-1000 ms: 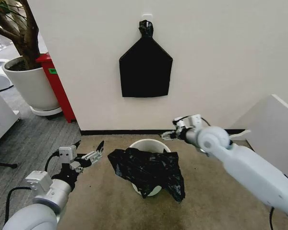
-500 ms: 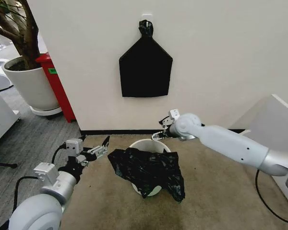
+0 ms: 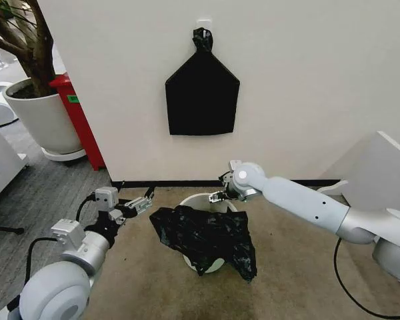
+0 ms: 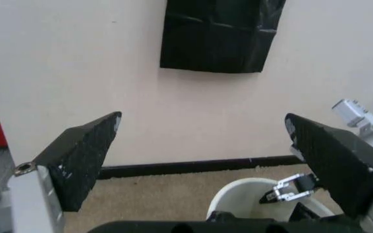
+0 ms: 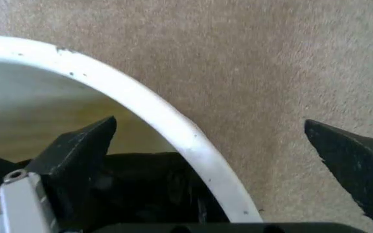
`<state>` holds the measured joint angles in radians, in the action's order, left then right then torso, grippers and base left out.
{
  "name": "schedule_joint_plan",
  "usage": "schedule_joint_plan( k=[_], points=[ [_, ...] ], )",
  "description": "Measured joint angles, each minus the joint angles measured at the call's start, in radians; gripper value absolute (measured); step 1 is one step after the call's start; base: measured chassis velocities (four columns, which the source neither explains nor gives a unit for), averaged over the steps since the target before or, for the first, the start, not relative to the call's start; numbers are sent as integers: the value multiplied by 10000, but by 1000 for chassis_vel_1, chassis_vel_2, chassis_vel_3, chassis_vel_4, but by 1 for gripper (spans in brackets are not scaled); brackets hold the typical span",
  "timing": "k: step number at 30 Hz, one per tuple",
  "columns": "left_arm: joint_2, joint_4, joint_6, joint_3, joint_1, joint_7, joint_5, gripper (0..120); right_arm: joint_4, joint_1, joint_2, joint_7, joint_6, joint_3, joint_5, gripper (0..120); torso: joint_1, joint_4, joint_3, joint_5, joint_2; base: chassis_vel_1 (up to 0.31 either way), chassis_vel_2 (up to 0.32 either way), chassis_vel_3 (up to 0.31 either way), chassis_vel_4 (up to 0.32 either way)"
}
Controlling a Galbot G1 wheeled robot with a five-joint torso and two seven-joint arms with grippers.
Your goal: Place the garbage bag over the trash bin.
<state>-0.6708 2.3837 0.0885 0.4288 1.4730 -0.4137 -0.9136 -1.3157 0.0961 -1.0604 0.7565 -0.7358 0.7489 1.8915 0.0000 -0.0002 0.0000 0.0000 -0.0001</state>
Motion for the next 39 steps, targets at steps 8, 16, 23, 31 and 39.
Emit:
schedule_joint_plan(
  k=[8, 16, 23, 31, 39],
  points=[
    [7, -19, -52, -97, -142, 0, 0, 100, 166, 162, -50, -151, 3, -135, -40, 75, 0, 3, 0, 0, 1, 0, 0, 0, 0],
    [-54, -21, -145, -154, -154, 66, 36, 100, 149, 326, -57, -225, 3, -227, -101, 42, 0, 3, 0, -1, 1, 0, 0, 0, 0],
    [-58, -20, -175, -169, -190, 83, 43, 100, 29, 516, 0, -162, 3, -421, -177, 23, 0, 2, -1, -1, 1, 0, 0, 0, 0],
    [-42, -56, -186, -297, -267, 87, 64, 100, -166, 616, 117, 98, 3, -643, -178, 0, 0, 3, 0, 1, 1, 0, 0, 0, 0],
    [-99, -164, -261, -695, -512, 106, 167, 100, -1511, 1097, 720, 1722, 7, -2066, 1025, 0, 0, 3, 0, -1, 1, 0, 0, 0, 0]
  ],
)
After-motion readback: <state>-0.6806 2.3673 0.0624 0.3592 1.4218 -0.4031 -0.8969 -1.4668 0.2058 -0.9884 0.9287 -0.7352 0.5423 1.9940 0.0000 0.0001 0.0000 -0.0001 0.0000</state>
